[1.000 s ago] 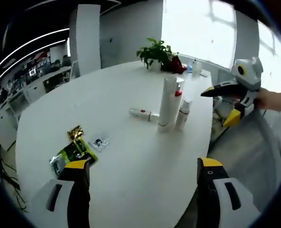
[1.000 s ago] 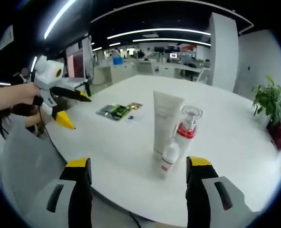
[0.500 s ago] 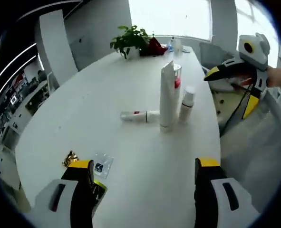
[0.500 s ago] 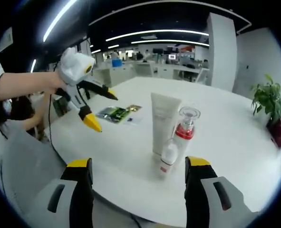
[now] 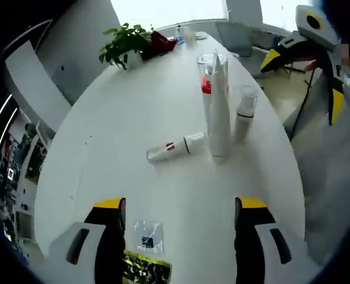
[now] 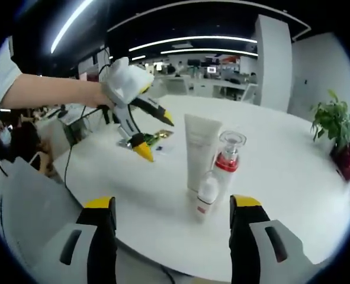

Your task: Arrange the skincare products in the storage area until every visible bottle or jar stands upright without overlapping.

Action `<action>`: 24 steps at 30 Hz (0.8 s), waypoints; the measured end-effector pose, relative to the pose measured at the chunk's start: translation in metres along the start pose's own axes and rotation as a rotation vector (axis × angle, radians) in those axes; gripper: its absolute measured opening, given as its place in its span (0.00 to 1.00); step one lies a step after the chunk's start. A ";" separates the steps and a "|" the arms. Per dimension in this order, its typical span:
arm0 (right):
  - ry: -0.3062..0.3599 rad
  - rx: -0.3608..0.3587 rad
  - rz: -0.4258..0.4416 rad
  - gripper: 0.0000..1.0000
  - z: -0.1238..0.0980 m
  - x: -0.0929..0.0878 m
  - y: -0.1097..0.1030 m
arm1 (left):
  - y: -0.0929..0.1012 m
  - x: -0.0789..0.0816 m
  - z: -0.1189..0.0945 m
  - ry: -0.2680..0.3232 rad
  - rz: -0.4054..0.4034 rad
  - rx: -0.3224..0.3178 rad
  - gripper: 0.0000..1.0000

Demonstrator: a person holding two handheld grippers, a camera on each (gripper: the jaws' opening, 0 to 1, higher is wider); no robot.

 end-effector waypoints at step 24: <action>-0.049 -0.038 -0.021 0.76 0.002 -0.007 0.005 | -0.026 0.035 0.095 -0.030 0.363 -0.195 0.57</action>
Point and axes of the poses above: the point that each gripper's makers call its tool centre point, and the gripper's own axes: z roughly forward along the fingers, y roughly to its right, x roughly out of its top, the point moved 3 cm from there along -z, roughly backward along the fingers, and after that the axes turned 2 degrees about y, right-handed, at the moved point
